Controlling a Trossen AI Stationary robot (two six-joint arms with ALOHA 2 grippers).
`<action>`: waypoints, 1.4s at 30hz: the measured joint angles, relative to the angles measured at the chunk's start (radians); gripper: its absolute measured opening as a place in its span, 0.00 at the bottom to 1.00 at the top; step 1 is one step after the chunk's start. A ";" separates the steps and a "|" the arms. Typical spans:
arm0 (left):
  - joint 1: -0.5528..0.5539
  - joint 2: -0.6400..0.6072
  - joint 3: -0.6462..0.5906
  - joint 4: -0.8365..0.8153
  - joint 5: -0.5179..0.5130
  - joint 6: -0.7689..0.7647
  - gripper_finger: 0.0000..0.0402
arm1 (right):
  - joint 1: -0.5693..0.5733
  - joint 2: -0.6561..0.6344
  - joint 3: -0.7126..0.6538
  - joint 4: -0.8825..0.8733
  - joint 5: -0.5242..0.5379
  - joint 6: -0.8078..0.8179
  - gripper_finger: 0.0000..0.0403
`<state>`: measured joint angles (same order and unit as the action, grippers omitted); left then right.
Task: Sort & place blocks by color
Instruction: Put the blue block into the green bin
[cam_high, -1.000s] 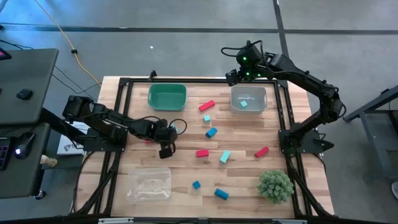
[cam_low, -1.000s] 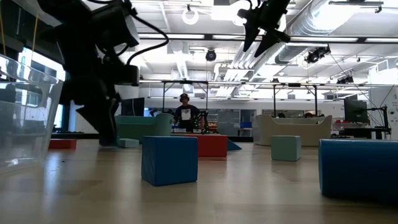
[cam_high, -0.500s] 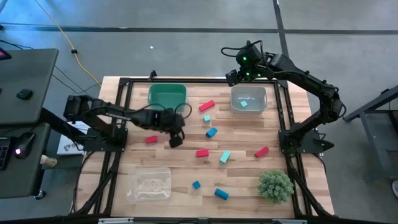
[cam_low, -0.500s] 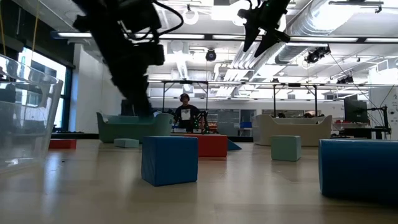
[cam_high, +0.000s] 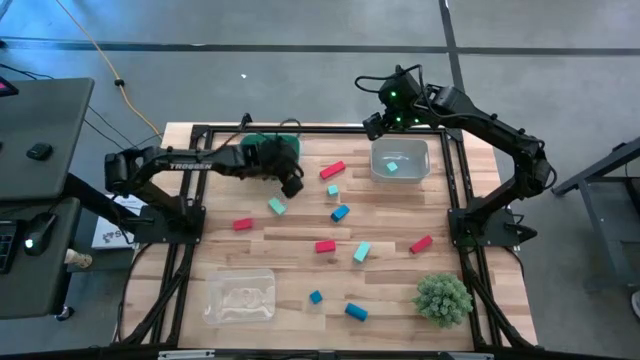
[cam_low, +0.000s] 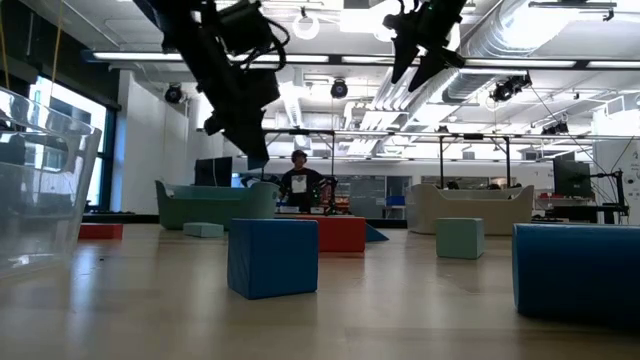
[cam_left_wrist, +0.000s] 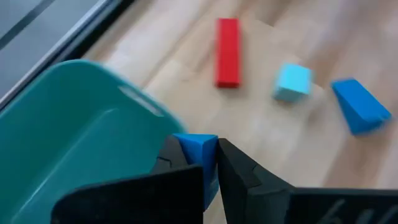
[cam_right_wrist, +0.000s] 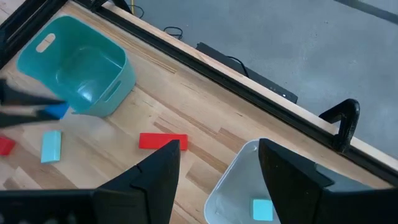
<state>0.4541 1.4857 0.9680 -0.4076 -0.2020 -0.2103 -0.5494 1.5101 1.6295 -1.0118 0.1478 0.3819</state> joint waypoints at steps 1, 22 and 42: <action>0.021 0.000 0.000 -0.003 0.000 -0.015 0.00 | 0.000 0.000 0.000 0.003 0.000 -0.006 0.52; 0.211 0.071 0.001 -0.150 0.043 -0.311 0.00 | -0.058 0.000 0.000 0.053 0.004 -0.135 0.52; 0.240 0.169 0.001 -0.135 0.070 -0.337 0.01 | -0.062 0.000 0.000 -0.006 -0.001 -0.167 0.52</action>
<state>0.6945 1.6550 0.9688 -0.5422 -0.1318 -0.5469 -0.6109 1.5101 1.6295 -1.0174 0.1471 0.2153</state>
